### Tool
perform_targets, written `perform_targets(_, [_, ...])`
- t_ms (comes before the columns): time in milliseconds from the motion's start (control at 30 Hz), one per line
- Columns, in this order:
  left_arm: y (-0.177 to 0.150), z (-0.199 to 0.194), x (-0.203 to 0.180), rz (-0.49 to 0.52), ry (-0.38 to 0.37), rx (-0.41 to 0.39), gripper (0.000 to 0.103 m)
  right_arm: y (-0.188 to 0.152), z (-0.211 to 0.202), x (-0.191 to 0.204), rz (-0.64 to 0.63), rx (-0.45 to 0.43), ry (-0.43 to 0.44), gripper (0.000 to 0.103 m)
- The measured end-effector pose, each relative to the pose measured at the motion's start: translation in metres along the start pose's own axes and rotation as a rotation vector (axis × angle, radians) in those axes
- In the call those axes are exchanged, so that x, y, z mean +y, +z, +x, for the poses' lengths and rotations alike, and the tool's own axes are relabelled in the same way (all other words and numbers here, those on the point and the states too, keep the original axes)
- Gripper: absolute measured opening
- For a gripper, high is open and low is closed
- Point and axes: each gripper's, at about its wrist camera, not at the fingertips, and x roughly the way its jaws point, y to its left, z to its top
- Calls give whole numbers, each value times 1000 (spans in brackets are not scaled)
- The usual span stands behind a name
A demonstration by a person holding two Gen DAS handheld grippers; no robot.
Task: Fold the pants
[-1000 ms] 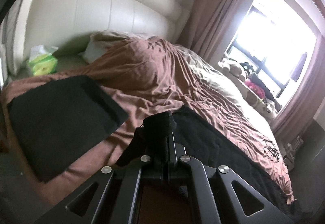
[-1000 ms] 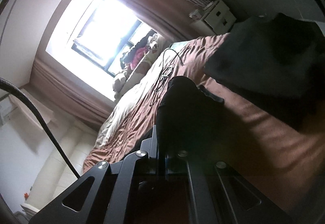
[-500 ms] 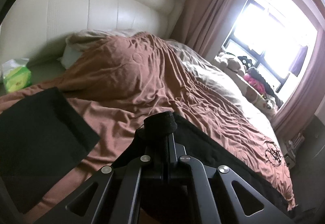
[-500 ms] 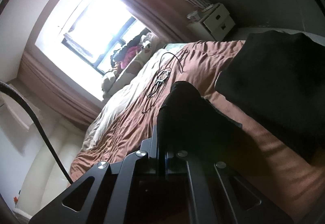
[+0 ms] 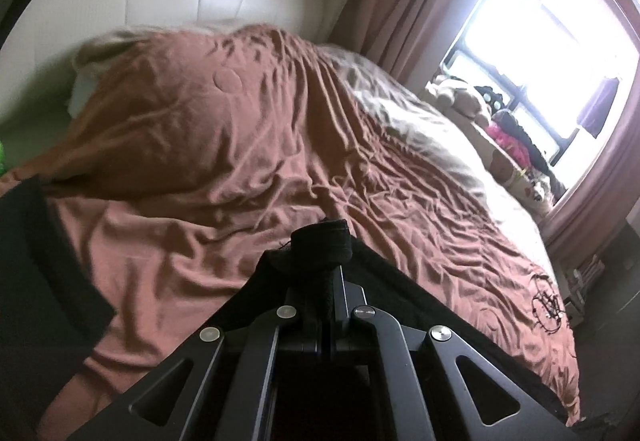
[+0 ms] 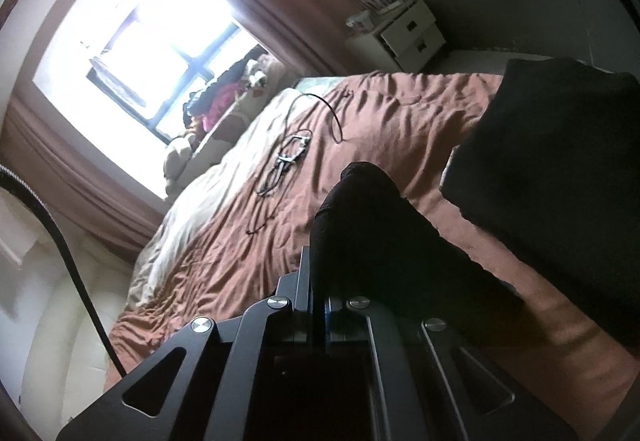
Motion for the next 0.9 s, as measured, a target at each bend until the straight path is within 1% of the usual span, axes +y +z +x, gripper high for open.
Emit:
perform_targets(133, [4, 36, -6, -10, 14, 43, 2, 7, 23, 12, 1, 19, -48, 0])
perform_targets(300, [8, 80, -11, -4, 31, 99, 2, 9, 52, 23, -3, 42, -101, 0])
perform_targets(433, [10, 115, -11, -14, 26, 146, 2, 16, 75, 29, -13, 61, -139, 0])
perform_targets(633, [7, 163, -15, -8, 66, 221, 2, 18, 108, 36, -36, 104, -212, 0])
perform_targets(767, [1, 187, -13, -14, 87, 273, 2, 17, 121, 40, -58, 118, -240, 0])
perform_targets(833, [-3, 195, -12, -30, 83, 300, 2, 17, 129, 42, -72, 124, -254, 0])
perform_targets(900, [-4, 197, -12, -29, 80, 306, 4, 14, 133, 42, -69, 133, -266, 0])
